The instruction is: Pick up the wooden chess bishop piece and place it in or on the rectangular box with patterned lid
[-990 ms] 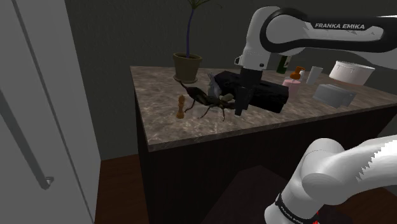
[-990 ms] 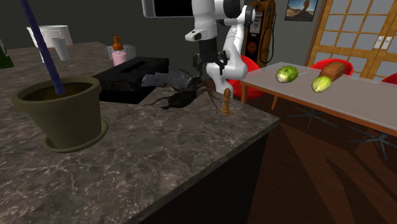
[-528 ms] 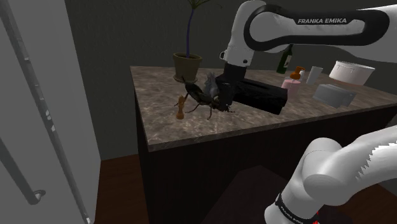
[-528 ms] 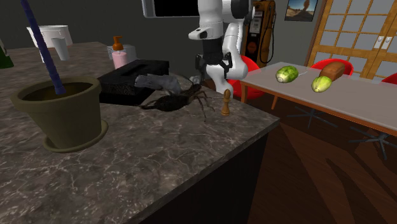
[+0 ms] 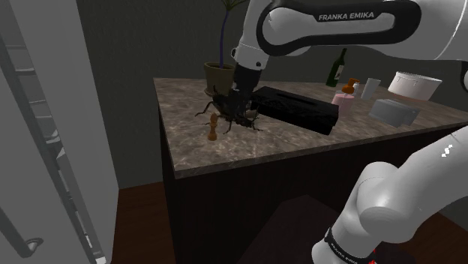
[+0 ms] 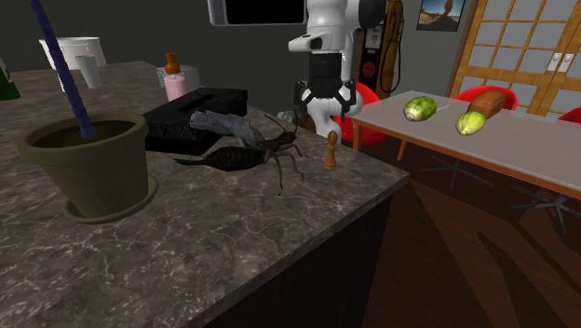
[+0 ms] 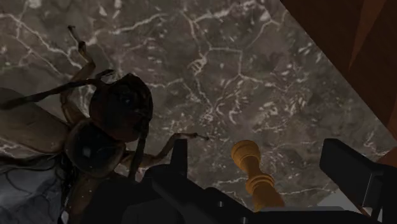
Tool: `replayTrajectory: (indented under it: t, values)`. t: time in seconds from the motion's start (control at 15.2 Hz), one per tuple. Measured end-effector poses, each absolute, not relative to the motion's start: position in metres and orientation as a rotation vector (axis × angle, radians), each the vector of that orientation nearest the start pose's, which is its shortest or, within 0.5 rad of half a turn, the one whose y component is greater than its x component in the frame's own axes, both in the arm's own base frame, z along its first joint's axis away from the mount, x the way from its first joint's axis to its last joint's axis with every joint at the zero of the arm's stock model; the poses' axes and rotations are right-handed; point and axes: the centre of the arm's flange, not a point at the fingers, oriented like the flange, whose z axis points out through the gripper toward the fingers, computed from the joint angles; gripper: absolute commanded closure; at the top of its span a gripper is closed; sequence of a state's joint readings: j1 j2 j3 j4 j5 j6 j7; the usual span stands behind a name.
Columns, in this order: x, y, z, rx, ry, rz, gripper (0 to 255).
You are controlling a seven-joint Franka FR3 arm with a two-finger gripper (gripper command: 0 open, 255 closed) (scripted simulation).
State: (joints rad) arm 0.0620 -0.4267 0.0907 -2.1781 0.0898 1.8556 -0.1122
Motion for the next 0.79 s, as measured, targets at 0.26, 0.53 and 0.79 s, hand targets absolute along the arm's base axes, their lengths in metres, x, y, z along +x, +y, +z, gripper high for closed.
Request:
replayTrajectory:
  t: [0.26, 0.53, 0.79]
  values:
    - [0.461, 0.110, 0.577, -3.073, -0.425, -0.242, 0]
    - [0.471, 0.119, 0.563, -3.074, -0.437, -0.260, 0]
    - [0.475, 0.119, 0.543, -3.074, -0.438, -0.261, 0]
